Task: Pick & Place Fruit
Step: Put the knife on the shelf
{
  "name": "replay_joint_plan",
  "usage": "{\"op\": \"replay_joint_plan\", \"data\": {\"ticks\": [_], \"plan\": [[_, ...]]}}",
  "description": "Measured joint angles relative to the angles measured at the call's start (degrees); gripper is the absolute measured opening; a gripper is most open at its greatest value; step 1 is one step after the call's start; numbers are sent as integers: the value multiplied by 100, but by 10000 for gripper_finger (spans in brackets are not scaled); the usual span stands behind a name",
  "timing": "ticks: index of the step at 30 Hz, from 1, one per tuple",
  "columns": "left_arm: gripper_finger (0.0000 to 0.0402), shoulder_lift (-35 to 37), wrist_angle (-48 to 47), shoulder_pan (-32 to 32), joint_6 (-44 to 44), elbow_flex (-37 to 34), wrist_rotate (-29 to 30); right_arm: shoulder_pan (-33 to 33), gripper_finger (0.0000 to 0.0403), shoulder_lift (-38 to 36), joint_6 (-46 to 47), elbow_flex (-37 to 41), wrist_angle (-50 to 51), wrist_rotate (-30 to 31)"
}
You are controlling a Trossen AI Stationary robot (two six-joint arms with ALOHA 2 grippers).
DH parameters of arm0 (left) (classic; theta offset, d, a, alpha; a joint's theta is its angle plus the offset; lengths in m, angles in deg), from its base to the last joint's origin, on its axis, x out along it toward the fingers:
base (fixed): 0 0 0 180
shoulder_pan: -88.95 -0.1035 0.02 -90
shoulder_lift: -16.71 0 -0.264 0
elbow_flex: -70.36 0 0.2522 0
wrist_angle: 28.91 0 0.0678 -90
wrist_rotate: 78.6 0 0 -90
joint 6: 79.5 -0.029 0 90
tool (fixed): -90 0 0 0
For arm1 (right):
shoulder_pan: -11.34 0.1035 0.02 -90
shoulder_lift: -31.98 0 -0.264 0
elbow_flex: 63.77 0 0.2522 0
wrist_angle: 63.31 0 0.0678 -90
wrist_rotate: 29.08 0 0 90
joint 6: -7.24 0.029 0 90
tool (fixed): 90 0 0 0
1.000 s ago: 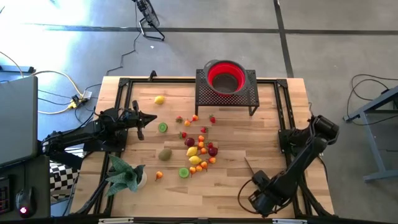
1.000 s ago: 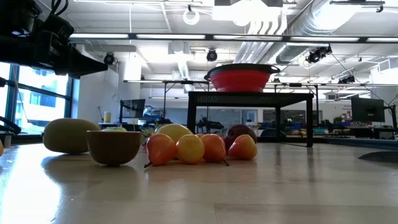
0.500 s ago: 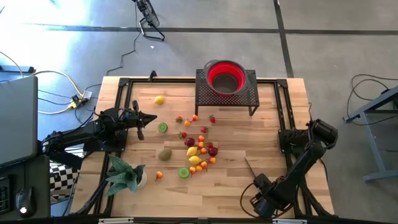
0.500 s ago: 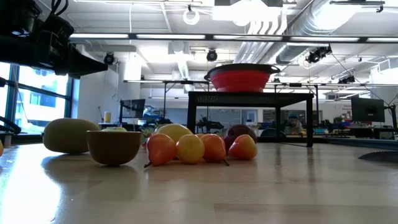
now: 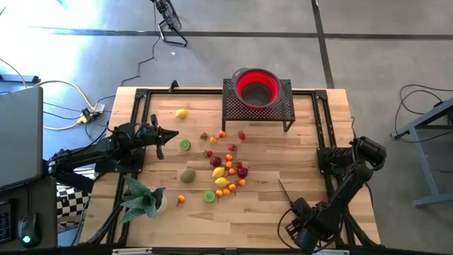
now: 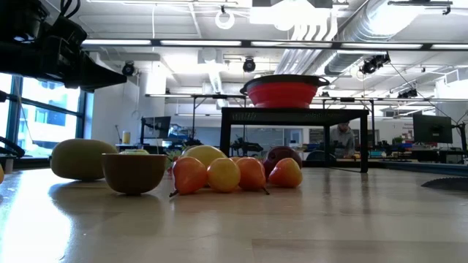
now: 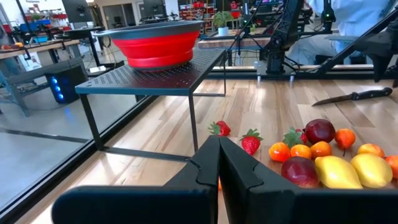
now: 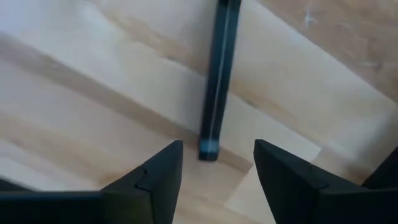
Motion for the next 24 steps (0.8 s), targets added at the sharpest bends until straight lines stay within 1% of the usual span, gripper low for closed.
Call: {"op": "replay_joint_plan", "data": {"ticks": [6, 10, 16, 24], "plan": [[0, 1, 0, -1, 2, 0, 0, 0, 175, 0, 22, 401, -588, -32], [0, 2, 0, -2, 2, 0, 0, 0, 168, 0, 20, 503, -856, -46], [0, 0, -2, -1, 0, 0, 0, 0, 149, 0, 7, 530, -868, -219], [0, 2, -2, -1, 0, 0, 0, 0, 103, 0, -28, 530, -918, -183]]}}
